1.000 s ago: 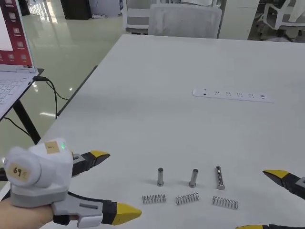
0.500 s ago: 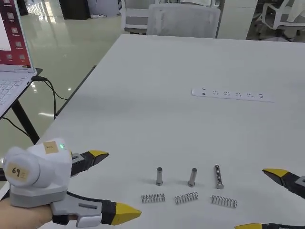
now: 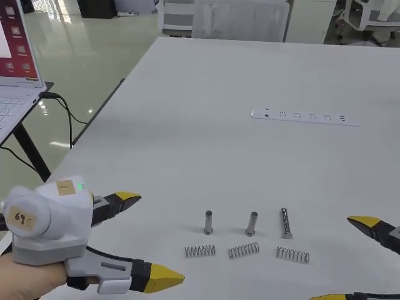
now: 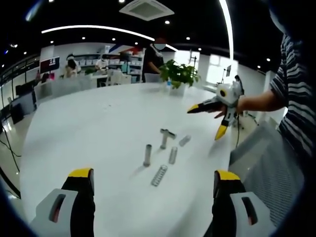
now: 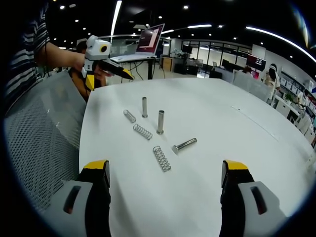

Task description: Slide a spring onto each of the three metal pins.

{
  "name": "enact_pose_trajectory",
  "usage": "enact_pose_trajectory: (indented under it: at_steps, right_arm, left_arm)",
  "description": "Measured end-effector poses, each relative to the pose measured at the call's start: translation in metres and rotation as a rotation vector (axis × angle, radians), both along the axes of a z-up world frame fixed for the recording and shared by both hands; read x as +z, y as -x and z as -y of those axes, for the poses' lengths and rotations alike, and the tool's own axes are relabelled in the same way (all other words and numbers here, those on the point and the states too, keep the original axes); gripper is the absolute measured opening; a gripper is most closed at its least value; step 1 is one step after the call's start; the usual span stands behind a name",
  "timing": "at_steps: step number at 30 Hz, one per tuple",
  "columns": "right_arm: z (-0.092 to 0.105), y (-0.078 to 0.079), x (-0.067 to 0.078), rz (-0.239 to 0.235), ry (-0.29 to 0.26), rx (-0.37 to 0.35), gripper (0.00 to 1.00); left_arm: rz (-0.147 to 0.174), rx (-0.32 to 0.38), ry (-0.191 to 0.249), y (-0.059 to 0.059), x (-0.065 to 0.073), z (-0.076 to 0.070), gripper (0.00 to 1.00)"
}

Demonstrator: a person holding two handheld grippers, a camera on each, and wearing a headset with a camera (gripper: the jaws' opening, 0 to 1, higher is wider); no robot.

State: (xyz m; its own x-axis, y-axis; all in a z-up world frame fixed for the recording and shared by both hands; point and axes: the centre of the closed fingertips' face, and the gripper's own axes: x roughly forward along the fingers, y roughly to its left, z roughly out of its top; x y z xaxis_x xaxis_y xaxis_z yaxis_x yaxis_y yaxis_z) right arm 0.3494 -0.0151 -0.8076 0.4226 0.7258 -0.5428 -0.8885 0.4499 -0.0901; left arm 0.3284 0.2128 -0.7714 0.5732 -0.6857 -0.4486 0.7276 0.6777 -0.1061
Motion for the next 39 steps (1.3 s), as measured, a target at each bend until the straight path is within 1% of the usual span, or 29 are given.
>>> enact_pose_trajectory:
  at_steps: [6, 9, 15, 30, 34, 39]
  right_arm:
    - [0.002, 0.000, -0.001, -0.005, -0.003, 0.001, 0.96]
    - [0.001, 0.001, -0.001, -0.008, -0.010, 0.006, 0.99]
    - [0.005, 0.003, -0.005, -0.028, -0.004, 0.011, 0.99]
    - [0.006, 0.003, -0.007, -0.040, 0.005, 0.003, 0.99]
    - [0.003, 0.001, -0.006, -0.046, 0.000, 0.001, 0.99]
    - [-0.006, -0.004, -0.004, -0.068, -0.023, -0.008, 0.99]
  left_arm:
    - [0.006, -0.008, 0.001, 0.000, 0.000, 0.003, 0.98]
    - [0.004, -0.013, -0.002, 0.001, -0.001, 0.005, 0.98]
    - [0.000, -0.018, -0.004, 0.003, -0.003, 0.006, 0.98]
    - [-0.003, -0.022, -0.007, 0.004, -0.005, 0.006, 0.98]
    - [-0.004, -0.020, -0.008, 0.004, -0.005, 0.005, 0.98]
    - [-0.004, -0.019, -0.004, 0.004, -0.004, 0.005, 0.98]
